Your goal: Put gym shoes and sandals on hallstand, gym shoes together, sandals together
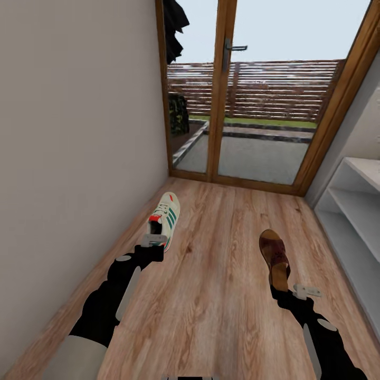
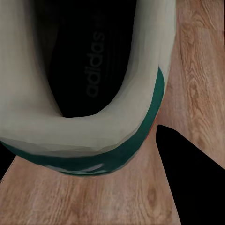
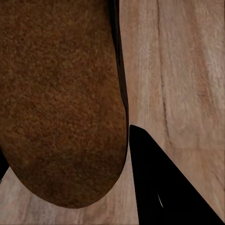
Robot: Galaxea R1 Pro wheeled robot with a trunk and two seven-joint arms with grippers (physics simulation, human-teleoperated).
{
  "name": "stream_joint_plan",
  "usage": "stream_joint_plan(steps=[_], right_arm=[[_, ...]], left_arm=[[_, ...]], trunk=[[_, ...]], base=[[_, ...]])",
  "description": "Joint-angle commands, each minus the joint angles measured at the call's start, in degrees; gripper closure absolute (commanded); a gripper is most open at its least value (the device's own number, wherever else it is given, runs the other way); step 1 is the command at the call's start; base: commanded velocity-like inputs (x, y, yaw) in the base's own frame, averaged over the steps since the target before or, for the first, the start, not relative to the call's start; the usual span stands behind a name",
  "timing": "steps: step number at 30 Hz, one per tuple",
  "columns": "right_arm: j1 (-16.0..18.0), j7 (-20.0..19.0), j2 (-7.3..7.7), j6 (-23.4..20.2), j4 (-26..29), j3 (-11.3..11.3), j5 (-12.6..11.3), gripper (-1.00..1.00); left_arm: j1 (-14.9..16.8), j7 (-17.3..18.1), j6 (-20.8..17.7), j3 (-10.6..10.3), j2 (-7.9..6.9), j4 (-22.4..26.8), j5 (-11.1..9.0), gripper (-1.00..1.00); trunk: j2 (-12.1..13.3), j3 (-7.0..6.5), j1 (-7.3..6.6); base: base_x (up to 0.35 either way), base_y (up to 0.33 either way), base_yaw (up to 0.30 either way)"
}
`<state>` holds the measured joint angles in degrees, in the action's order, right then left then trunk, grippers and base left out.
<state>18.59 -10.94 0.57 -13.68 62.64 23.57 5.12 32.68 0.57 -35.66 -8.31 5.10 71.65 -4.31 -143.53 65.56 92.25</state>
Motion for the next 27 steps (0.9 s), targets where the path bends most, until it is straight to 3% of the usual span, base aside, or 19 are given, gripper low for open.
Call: stream_joint_plan(steps=[1, 20, 27], right_arm=[[0.0, -0.4, -0.04, -0.4, 0.1, 0.2, 0.3, 1.00], [0.0, -0.4, -0.04, -0.4, 0.0, 0.2, 0.3, 1.00], [0.0, -0.4, -0.04, -0.4, 0.0, 0.2, 0.3, 1.00]], left_arm=[[0.0, 0.0, -0.3, 0.0, 0.00, 0.1, -0.4, 1.00], [0.0, 0.0, -0.3, 0.0, 0.00, 0.1, -0.4, 1.00], [0.0, 0.0, -0.3, 0.0, 0.00, 0.1, -0.4, 1.00]], trunk=[[0.0, 0.02, 0.02], [0.0, -0.64, 0.02], [0.0, -0.89, 0.02]], base=[[0.294, 0.171, -0.251], [0.288, 0.129, -0.280], [0.067, 0.021, -0.283]])
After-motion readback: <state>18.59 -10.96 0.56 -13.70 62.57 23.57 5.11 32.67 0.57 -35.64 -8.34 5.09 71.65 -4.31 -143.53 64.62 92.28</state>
